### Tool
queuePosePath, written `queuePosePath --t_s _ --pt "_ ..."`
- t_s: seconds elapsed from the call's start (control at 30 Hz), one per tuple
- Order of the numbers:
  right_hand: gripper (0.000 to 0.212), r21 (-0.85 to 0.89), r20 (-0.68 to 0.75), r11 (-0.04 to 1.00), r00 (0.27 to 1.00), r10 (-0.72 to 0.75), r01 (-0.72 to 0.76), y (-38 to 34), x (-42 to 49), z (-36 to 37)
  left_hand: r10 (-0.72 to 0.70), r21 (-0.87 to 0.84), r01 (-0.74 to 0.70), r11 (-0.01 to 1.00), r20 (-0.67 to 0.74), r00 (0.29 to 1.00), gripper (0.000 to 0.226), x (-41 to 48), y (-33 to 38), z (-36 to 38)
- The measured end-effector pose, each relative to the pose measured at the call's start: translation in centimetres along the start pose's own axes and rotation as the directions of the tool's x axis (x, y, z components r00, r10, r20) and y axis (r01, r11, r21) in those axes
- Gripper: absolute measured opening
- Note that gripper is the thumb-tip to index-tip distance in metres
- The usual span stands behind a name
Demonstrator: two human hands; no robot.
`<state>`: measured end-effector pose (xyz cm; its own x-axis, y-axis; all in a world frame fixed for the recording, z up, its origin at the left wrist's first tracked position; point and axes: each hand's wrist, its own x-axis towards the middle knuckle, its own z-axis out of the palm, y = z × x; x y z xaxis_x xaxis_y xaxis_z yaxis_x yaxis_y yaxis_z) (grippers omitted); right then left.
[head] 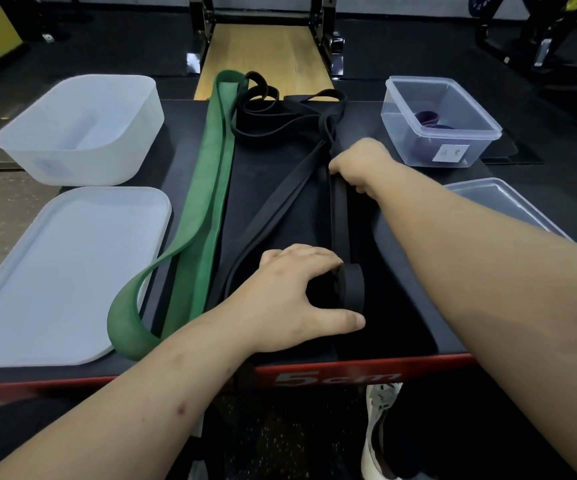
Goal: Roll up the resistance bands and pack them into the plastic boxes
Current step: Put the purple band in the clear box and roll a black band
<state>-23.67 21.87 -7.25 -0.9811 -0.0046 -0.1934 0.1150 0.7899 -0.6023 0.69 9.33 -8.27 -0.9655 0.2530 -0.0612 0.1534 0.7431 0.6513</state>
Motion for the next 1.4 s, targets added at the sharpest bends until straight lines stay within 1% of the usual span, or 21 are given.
queuePosePath --t_s 0.1,0.17,0.27,0.33,0.37,0.43,0.5,0.57,0.6,0.67,0.73,0.8,0.93,1.07,1.17,1.2,1.23,1.27,1.33,1.37,1.4 --pt "0.018 0.248 0.062 0.967 0.997 0.041 -0.055 -0.2 1.4 -0.4 0.011 -0.003 -0.011 1.0 -0.011 1.0 0.083 0.1 -0.1 0.0" --pt "0.014 0.305 0.085 0.951 0.996 0.022 -0.047 -0.3 2.2 -0.7 0.017 0.001 -0.017 1.0 -0.015 1.0 0.082 0.1 -0.1 0.0" --pt "0.012 0.396 0.068 0.918 0.997 -0.02 -0.009 -0.8 3.6 -1.6 0.017 -0.005 -0.017 1.0 -0.01 1.0 0.082 0.2 -0.1 -0.1" --pt "0.007 0.489 0.025 0.87 0.996 -0.084 0.062 -1.7 3.9 -2.4 0.013 0.0 -0.013 1.0 -0.019 1.0 0.083 0.2 -0.2 0.0" --pt "0.01 0.524 -0.027 0.842 0.991 -0.134 0.128 -2.0 4.0 -2.6 0.011 0.002 -0.011 1.0 -0.024 1.0 0.084 0.3 -0.3 0.1" --pt "0.033 0.567 -0.113 0.79 0.972 -0.205 0.232 -2.1 4.3 -2.4 0.006 -0.003 -0.006 1.0 -0.019 1.0 0.084 0.2 -0.4 0.3" --pt "0.061 0.497 -0.066 0.844 0.978 -0.196 0.203 -0.6 6.5 -1.5 0.021 -0.002 -0.021 1.0 -0.017 1.0 0.083 0.2 -0.4 0.3" --pt "0.062 0.283 0.033 0.951 0.99 -0.136 0.122 0.8 8.1 -0.7 0.03 0.001 -0.03 1.0 -0.02 0.999 0.082 0.2 -0.4 0.3" --pt "0.06 0.163 0.042 0.983 0.995 -0.094 0.086 0.8 7.7 -0.9 0.026 -0.003 -0.026 1.0 -0.018 1.0 0.082 0.3 -0.4 0.3" --pt "0.062 -0.006 -0.005 0.998 0.998 -0.064 0.064 0.2 6.0 -1.4 0.011 -0.012 -0.011 1.0 -0.01 1.0 0.083 0.3 -0.5 0.3" --pt "0.064 -0.126 -0.05 0.988 0.994 -0.098 0.091 -0.2 5.3 -1.7 0.011 -0.013 -0.011 1.0 -0.008 1.0 0.083 0.3 -0.5 0.3" --pt "0.051 -0.106 -0.068 0.992 0.995 -0.071 0.063 -0.2 5.1 -2.1 0.013 -0.009 -0.013 1.0 -0.005 1.0 0.083 0.3 -0.5 0.2" --pt "0.013 0.093 0.091 0.994 0.995 0.043 -0.051 -0.3 4.6 -2.2 0.014 -0.026 -0.014 1.0 0.0 1.0 0.078 0.2 -0.3 0.2" --pt "0.018 0.207 0.103 0.976 0.994 0.04 -0.061 -0.4 5.0 -1.8 0.019 -0.032 -0.019 0.999 -0.005 1.0 0.079 0.2 -0.4 0.3" --pt "0.019 0.357 0.007 0.934 1.0 -0.026 0.021 -1.9 5.4 -1.8 -0.003 -0.038 0.003 0.999 -0.003 1.0 0.081 0.2 -0.4 0.3" --pt "0.031 0.414 -0.043 0.907 0.997 -0.071 0.082 -2.5 5.7 -2.0 -0.006 -0.036 0.006 0.999 -0.003 1.0 0.082 0.2 -0.4 0.3" --pt "0.051 0.455 -0.084 0.877 0.988 -0.128 0.153 -2.9 6.0 -2.3 -0.006 -0.035 0.006 0.999 -0.003 1.0 0.083 0.2 -0.5 0.3" --pt "0.065 0.478 -0.112 0.848 0.974 -0.199 0.229 -3.4 5.9 -2.6 -0.005 -0.034 0.005 0.999 -0.002 1.0 0.083 0.2 -0.5 0.3" --pt "0.072 0.463 -0.154 0.818 0.94 -0.306 0.342 -3.9 6.3 -2.7 -0.001 -0.035 0.001 0.999 0.001 1.0 0.083 0.3 -0.5 0.3" --pt "0.07 0.418 -0.152 0.836 0.935 -0.321 0.355 -4.0 6.4 -2.7 -0.001 -0.037 0.002 0.999 0.002 1.0 0.082 0.3 -0.5 0.2" --pt "0.065 0.308 -0.119 0.888 0.94 -0.32 0.341 -4.0 6.3 -2.7 -0.002 -0.037 0.002 0.999 0.002 1.0 0.082 0.3 -0.5 0.2"
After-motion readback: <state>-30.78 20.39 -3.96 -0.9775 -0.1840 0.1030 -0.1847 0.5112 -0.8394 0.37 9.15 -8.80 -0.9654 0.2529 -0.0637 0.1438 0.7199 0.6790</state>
